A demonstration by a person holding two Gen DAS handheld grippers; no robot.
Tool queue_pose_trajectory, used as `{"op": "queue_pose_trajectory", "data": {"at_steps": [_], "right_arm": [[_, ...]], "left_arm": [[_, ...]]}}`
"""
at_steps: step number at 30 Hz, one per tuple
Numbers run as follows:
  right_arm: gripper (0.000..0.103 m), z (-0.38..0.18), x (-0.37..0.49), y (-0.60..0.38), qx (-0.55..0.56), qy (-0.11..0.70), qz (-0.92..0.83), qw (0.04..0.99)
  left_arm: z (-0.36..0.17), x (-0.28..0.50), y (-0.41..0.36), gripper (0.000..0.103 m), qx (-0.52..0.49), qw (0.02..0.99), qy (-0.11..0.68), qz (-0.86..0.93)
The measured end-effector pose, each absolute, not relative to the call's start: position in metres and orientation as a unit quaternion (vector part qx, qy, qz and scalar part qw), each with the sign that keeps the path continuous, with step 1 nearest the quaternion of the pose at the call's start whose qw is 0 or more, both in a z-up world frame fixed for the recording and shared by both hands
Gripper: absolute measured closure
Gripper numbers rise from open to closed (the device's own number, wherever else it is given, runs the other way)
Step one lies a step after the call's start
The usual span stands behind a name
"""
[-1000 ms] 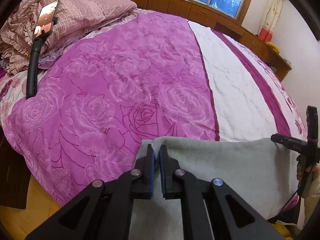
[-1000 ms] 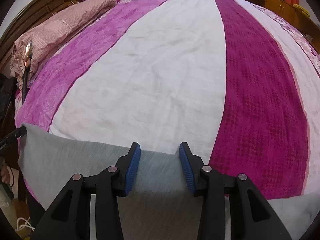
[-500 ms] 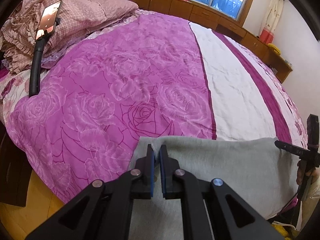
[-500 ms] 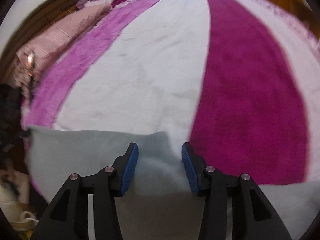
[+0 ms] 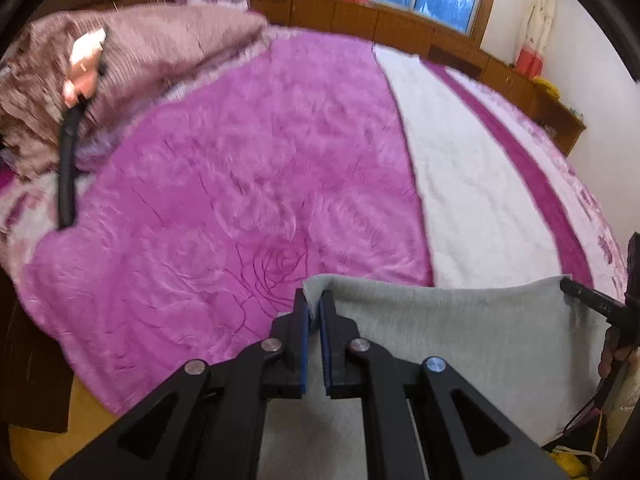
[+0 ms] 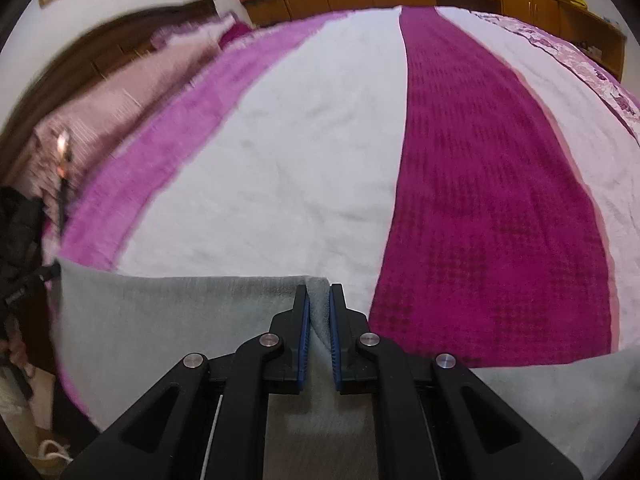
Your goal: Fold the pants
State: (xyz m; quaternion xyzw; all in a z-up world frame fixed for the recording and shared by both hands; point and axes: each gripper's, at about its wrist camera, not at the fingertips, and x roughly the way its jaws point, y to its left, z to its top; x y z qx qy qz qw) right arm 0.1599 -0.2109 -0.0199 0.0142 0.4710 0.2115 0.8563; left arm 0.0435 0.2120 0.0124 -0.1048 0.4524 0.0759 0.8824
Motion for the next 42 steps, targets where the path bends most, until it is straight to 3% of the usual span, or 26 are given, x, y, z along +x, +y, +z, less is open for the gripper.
{"op": "queue_pose_trajectory", "data": {"at_steps": [5,12,15,20,24,27,42], "right_arm": [[0.098,-0.024,0.156,-0.205,-0.024,0.466,0.190,0.864],[0.096,0.016,0.134,-0.218,0.009,0.449,0.176,0.876],[0.090,0.024,0.115,-0.220,0.017,0.450,0.187,0.873],[0.089,0.015,0.085,-0.217,0.020,0.488,0.205,0.848],[0.089,0.000,0.064,-0.216,0.037,0.516,0.223,0.826],[0.089,-0.012,0.057,-0.212,0.034,0.531,0.223,0.817],[0.087,-0.022,0.054,-0.211,0.038,0.535,0.221,0.815]], "left_arm": [[-0.008,0.043,0.223,0.086,-0.093,0.872,0.468,0.108],[0.027,-0.005,0.246,0.086,-0.122,0.881,0.437,0.137],[0.031,-0.030,0.246,0.086,-0.150,0.877,0.440,0.123],[0.025,-0.062,0.232,0.085,-0.204,0.862,0.456,0.088],[0.013,-0.067,0.223,0.078,-0.226,0.847,0.476,0.070],[0.002,-0.068,0.219,0.078,-0.228,0.840,0.486,0.086],[-0.019,-0.067,0.225,0.076,-0.276,0.829,0.477,0.096]]}}
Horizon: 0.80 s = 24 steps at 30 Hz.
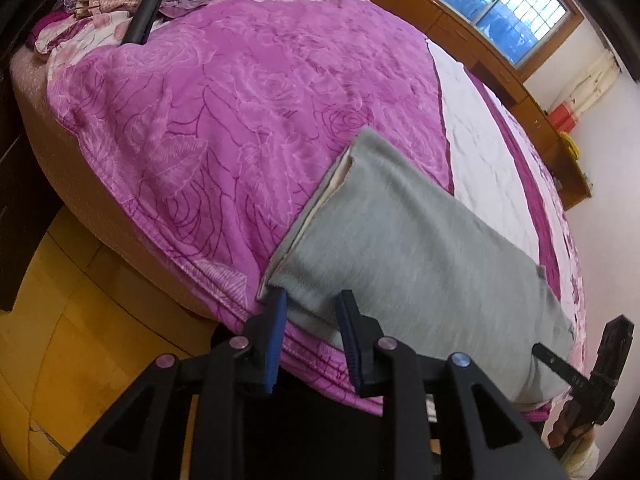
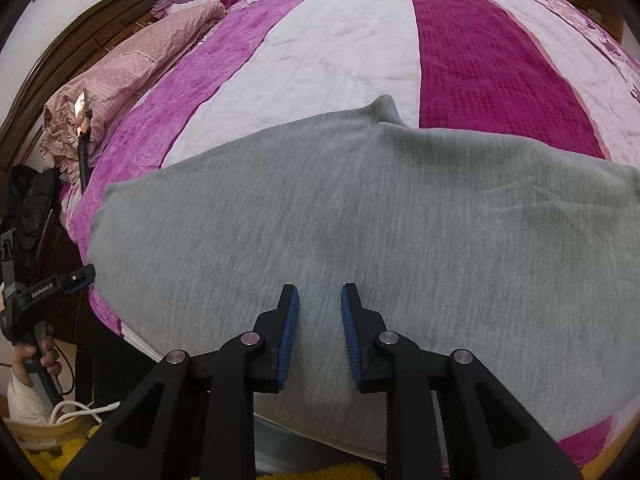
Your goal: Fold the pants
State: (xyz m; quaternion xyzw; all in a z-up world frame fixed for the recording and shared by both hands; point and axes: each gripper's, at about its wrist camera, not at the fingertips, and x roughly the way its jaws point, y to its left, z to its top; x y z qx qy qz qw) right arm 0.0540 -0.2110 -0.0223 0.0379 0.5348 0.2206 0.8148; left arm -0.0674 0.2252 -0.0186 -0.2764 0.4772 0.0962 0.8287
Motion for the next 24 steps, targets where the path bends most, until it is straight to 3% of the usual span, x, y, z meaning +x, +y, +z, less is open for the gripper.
{"op": "queue_pose_trajectory", "data": {"at_steps": [5,7,13,19,24], "right_arm": [[0.087,-0.023,0.053,-0.211,0.038,0.534,0.221,0.815],[0.087,-0.024,0.053,-0.210,0.039,0.534,0.221,0.815],[0.087,-0.023,0.053,-0.210,0.039,0.534,0.221,0.816],[0.087,-0.023,0.055,-0.212,0.044,0.537,0.223,0.812],[0.087,-0.005,0.053,-0.229,0.051,0.518,0.205,0.829]], "left_arm": [[-0.023,-0.066,0.229,0.077,-0.306,0.826,0.462,0.104],[-0.019,-0.071,0.232,0.100,-0.306,0.830,0.453,0.108],[0.004,-0.089,0.230,0.100,-0.277,0.847,0.440,0.110],[-0.026,-0.083,0.245,0.102,-0.281,0.818,0.480,0.148],[0.014,-0.082,0.233,0.101,-0.202,0.856,0.451,0.150]]}}
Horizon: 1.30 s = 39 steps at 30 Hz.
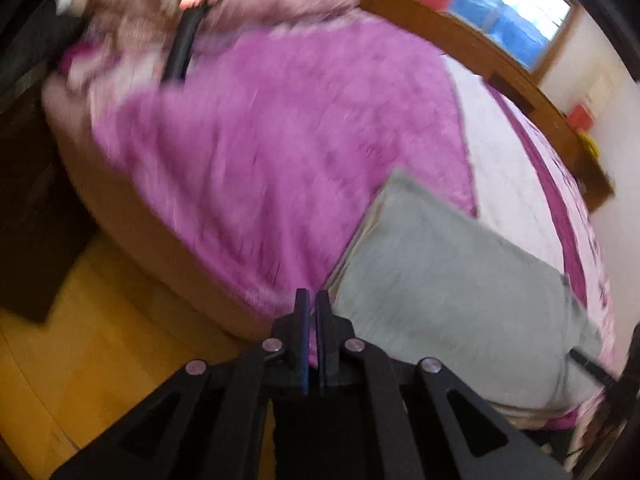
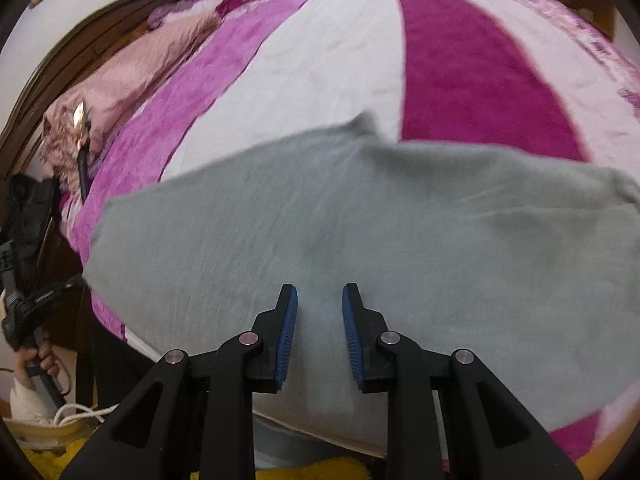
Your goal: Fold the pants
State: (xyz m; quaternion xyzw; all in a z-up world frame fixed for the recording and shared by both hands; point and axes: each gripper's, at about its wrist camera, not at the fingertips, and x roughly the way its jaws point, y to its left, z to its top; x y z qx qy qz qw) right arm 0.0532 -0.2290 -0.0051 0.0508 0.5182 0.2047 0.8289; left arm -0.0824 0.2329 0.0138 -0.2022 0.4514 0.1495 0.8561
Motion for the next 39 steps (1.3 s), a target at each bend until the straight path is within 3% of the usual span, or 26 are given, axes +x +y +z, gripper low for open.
{"op": "queue_pose_trajectory", "data": {"at_steps": [4,9,14,20,27,39], "right_arm": [[0.086,-0.003,0.059,-0.257,0.076,0.512,0.171,0.838],[0.086,-0.029,0.069,-0.297,0.121,0.535,0.128,0.827],[0.085,0.006,0.043,-0.357,0.172,0.470,0.103,0.859],[0.059,0.016,0.002,-0.447,0.272,0.415,0.035,0.867],[0.058,-0.037,-0.007,-0.481,0.405,0.435,0.037,0.803],[0.055,-0.049,0.005,-0.478,0.419,0.397,0.038,0.816]], "left_arm": [[0.036,-0.065,0.204,0.079,-0.136,0.879,0.442,0.115],[0.006,-0.027,0.170,0.078,-0.105,0.866,0.484,0.066],[-0.012,-0.018,0.166,0.078,-0.096,0.855,0.503,0.085],[-0.010,-0.016,0.167,0.078,-0.112,0.847,0.510,0.101],[-0.006,-0.014,0.156,0.076,-0.094,0.840,0.520,0.125],[-0.008,-0.013,0.155,0.075,-0.091,0.839,0.521,0.128]]}}
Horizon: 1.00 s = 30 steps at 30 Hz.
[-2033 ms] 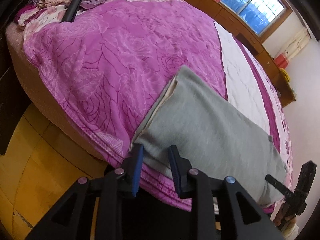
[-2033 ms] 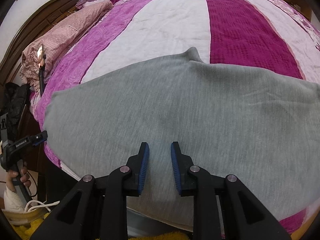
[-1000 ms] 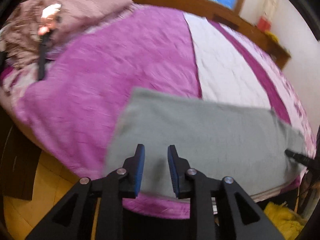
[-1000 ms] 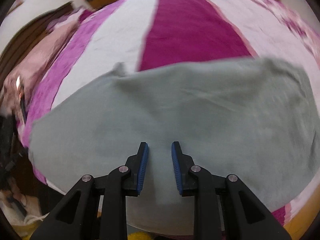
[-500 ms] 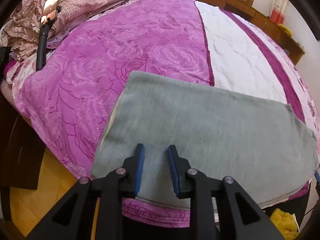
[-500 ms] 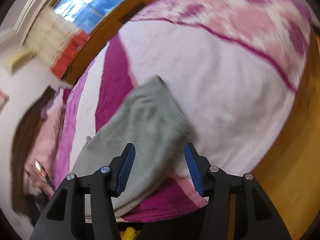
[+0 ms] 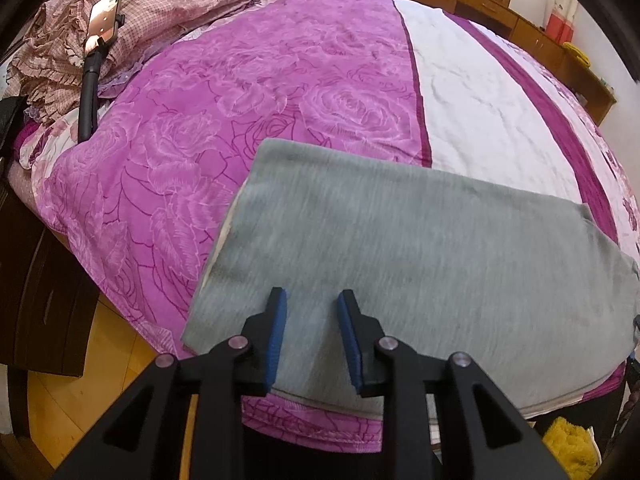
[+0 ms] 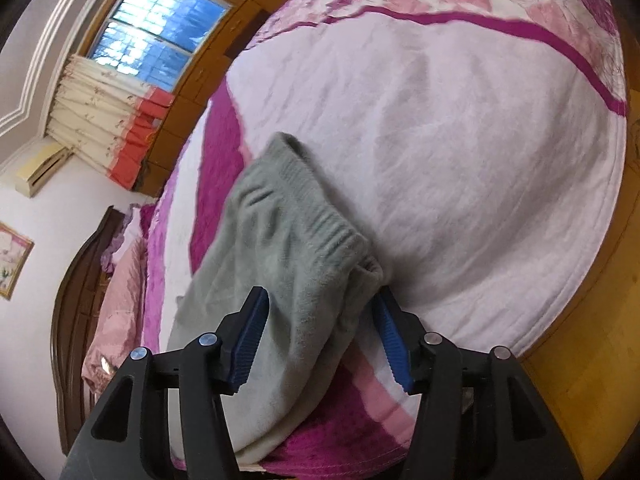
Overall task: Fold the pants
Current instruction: 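Grasp the waistband with the right gripper and lift it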
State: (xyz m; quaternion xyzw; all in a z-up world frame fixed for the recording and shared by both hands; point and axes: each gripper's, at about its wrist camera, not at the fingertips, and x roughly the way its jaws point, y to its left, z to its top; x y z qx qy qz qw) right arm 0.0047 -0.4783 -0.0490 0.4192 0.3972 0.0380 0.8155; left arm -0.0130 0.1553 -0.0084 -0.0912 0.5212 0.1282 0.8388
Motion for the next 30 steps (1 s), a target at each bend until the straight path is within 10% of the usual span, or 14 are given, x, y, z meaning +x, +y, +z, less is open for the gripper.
{"op": "queue_pose_trajectory", "data": {"at_steps": [21,26,30], "right_arm": [[0.055,-0.053,0.024,-0.470,0.408,0.415,0.040,0.812],[0.087,-0.040,0.023,-0.467,0.388,0.410,0.007,0.826],[0.093,-0.020,0.021,-0.460,0.364,0.397,0.011,0.842]], "left_arm": [[-0.009,-0.015,0.152,0.070,-0.077,0.843,0.518,0.122],[-0.005,-0.019,0.150,0.059,-0.085,0.840,0.524,0.113],[-0.003,-0.021,0.149,0.058,-0.086,0.839,0.526,0.112]]}}
